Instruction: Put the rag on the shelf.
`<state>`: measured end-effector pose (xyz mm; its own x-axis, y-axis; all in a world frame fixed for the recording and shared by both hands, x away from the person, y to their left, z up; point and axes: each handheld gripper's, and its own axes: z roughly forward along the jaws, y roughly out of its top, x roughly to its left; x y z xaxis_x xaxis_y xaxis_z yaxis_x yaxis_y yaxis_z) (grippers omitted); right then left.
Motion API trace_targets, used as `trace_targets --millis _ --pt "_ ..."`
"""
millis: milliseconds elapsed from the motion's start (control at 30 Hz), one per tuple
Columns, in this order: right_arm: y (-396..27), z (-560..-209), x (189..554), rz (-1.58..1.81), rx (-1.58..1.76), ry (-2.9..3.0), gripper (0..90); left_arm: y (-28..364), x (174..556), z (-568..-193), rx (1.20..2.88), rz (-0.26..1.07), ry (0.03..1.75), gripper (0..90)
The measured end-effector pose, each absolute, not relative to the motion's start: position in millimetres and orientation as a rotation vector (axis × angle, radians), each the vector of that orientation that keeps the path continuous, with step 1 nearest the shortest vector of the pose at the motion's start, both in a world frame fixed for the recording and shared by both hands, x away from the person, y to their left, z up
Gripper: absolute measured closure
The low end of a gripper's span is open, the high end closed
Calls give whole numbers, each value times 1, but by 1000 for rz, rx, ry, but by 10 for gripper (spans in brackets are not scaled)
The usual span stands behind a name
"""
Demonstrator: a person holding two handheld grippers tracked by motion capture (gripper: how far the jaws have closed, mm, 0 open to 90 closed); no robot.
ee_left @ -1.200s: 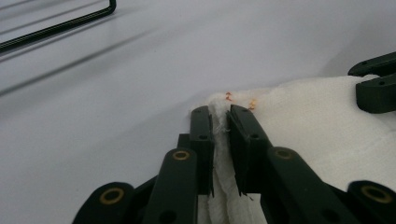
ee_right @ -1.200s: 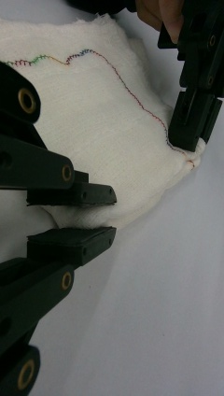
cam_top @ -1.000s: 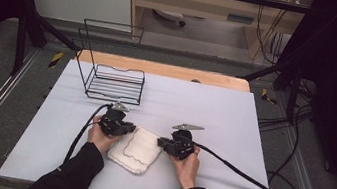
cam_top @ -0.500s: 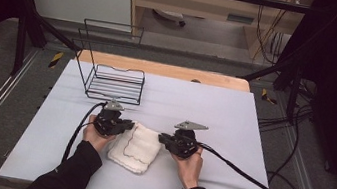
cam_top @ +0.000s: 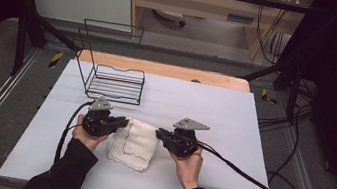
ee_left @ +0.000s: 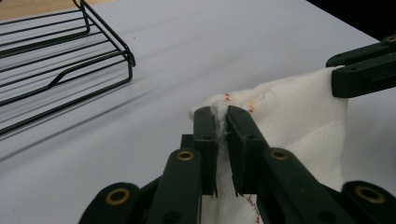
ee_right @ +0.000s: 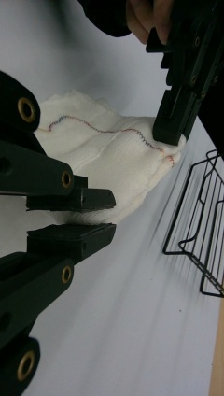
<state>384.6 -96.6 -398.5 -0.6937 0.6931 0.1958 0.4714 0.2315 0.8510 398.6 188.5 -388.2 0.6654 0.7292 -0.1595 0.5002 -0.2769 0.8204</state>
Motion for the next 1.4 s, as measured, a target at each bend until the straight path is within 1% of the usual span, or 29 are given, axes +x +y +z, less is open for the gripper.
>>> trace_targets --millis 600,1400 --pt "-92 -362 377 1498 987 2202 826 200 377 -356 1829 372 924 818" --pt "-81 -324 370 1645 839 2057 827 220 361 -321 1641 486 872 820"
